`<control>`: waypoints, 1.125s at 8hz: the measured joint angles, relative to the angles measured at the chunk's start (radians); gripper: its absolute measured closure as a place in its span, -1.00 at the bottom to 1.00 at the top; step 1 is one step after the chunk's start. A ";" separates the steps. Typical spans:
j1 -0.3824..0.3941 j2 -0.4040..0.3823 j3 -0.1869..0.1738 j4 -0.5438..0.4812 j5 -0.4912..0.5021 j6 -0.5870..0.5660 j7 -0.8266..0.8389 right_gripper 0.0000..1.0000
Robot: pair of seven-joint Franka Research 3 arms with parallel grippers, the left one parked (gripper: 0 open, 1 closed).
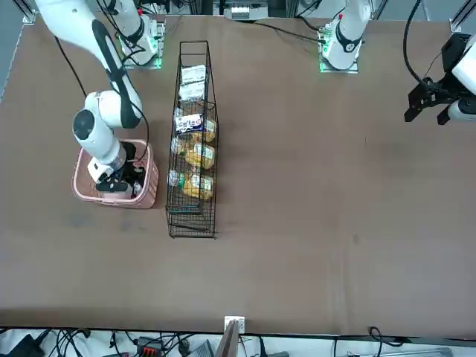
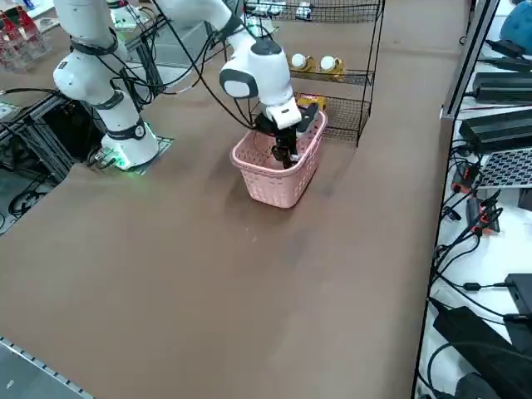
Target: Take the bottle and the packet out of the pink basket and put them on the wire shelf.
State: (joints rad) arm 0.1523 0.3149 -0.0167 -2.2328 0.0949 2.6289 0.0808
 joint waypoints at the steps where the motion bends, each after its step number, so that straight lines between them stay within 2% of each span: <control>1: -0.006 -0.047 0.000 0.013 0.000 -0.080 -0.001 0.10; 3: -0.017 -0.143 -0.002 0.053 -0.001 -0.253 -0.001 0.10; 5: -0.023 -0.219 -0.002 0.146 -0.002 -0.477 -0.001 0.10; 7: -0.023 -0.258 0.000 0.323 -0.006 -0.735 -0.004 0.10; 9: -0.023 -0.265 0.025 0.521 -0.015 -0.911 -0.052 0.10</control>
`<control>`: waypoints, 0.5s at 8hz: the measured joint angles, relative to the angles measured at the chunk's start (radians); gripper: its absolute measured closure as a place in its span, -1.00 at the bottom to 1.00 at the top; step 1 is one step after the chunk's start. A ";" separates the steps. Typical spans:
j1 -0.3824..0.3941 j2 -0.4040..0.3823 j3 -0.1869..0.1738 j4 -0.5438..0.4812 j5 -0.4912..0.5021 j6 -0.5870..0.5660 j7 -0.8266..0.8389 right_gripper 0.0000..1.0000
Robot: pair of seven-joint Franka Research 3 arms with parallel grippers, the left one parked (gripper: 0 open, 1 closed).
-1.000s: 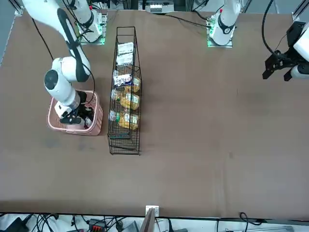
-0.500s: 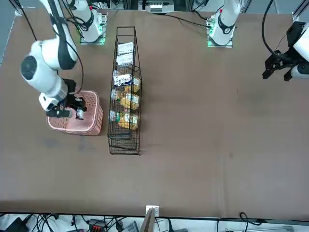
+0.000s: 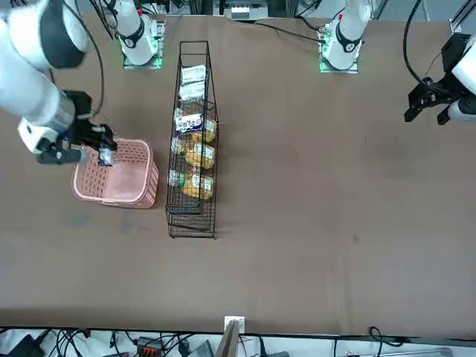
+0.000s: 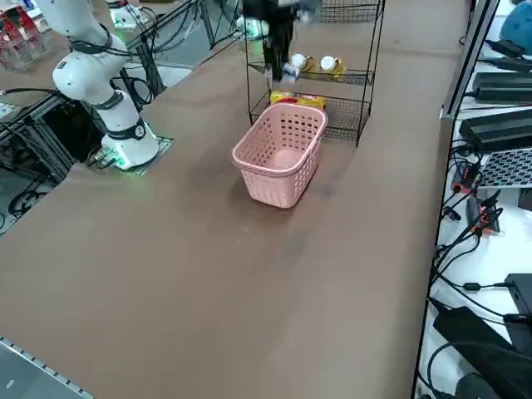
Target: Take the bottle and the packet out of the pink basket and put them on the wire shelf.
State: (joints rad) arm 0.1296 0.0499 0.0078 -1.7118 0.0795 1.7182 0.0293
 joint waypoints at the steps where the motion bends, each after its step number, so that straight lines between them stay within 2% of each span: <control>1: 0.000 -0.001 0.034 0.086 -0.010 -0.056 -0.030 0.10; 4: 0.004 0.000 0.188 0.231 -0.024 -0.111 -0.140 0.10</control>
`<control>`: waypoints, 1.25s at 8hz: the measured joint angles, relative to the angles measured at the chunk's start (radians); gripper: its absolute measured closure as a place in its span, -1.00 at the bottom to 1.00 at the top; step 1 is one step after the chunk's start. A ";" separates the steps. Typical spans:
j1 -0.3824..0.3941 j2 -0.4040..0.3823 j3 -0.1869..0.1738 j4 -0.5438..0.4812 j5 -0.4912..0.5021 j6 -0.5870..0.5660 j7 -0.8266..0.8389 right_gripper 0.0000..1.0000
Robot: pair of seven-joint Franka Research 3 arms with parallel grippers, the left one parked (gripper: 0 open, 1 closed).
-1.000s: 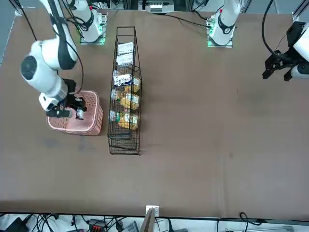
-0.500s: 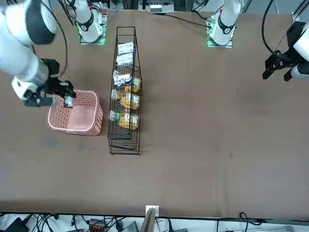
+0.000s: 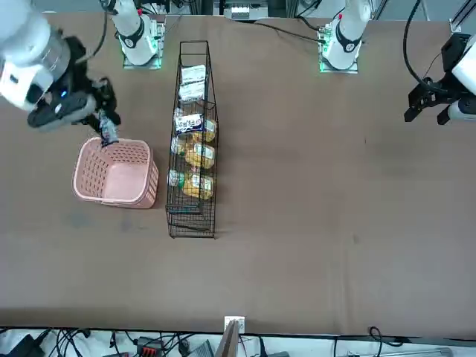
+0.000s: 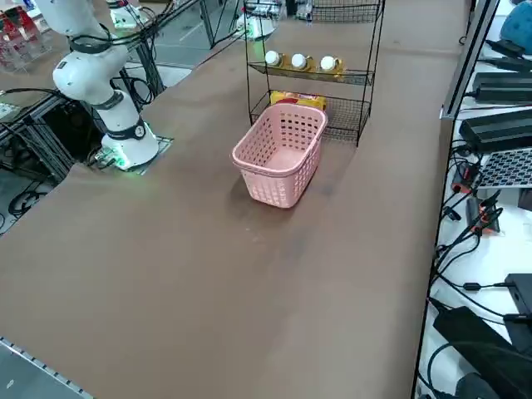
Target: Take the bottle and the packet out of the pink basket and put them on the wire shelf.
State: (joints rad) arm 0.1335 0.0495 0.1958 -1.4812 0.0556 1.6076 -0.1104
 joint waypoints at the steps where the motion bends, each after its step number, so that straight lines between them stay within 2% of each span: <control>1: 0.001 0.003 0.050 0.021 -0.018 0.000 -0.034 0.10; 3: 0.005 0.014 0.140 0.036 -0.075 0.027 -0.144 0.10; 4: 0.010 0.019 0.160 0.037 -0.080 0.038 -0.223 0.10; 8: 0.027 0.070 0.174 0.038 -0.106 0.158 -0.645 0.10; 10: 0.036 0.103 0.174 0.039 -0.108 0.212 -0.778 0.10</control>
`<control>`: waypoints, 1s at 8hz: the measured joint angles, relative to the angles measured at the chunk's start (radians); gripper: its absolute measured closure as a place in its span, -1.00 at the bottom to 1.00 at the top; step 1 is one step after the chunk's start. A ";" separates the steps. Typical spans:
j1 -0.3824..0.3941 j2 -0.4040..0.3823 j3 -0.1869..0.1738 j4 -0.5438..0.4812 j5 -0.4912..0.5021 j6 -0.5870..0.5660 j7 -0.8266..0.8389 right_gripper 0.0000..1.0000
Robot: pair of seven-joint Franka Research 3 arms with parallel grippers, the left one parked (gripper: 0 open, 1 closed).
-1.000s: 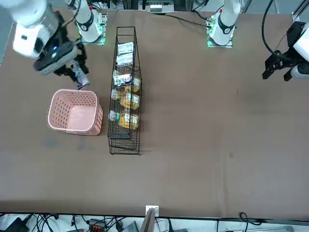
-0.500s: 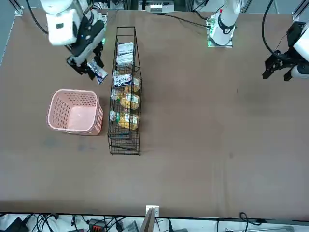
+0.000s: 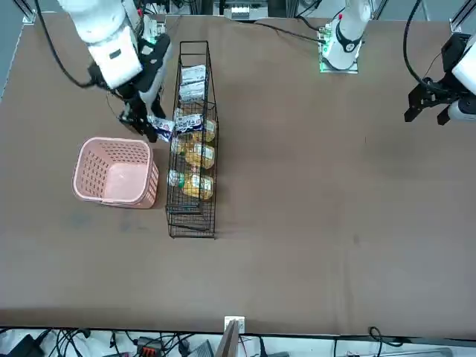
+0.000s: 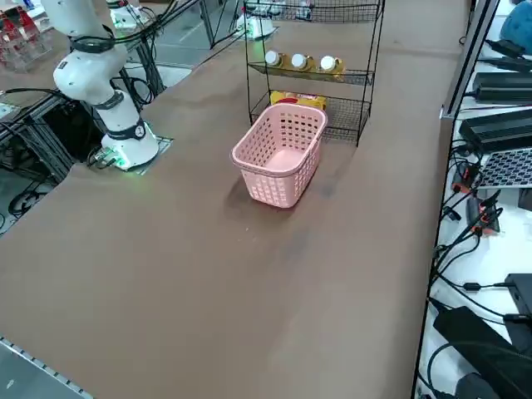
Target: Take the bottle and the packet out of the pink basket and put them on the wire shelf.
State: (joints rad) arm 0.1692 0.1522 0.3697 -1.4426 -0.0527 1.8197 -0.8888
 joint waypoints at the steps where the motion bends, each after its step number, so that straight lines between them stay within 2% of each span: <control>1: 0.005 0.016 0.000 0.001 -0.001 0.022 -0.036 0.10; 8: 0.067 0.120 0.001 0.045 -0.024 0.113 -0.076 0.10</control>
State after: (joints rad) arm 0.2358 0.2725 0.3705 -1.3975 -0.0763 1.9326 -0.9645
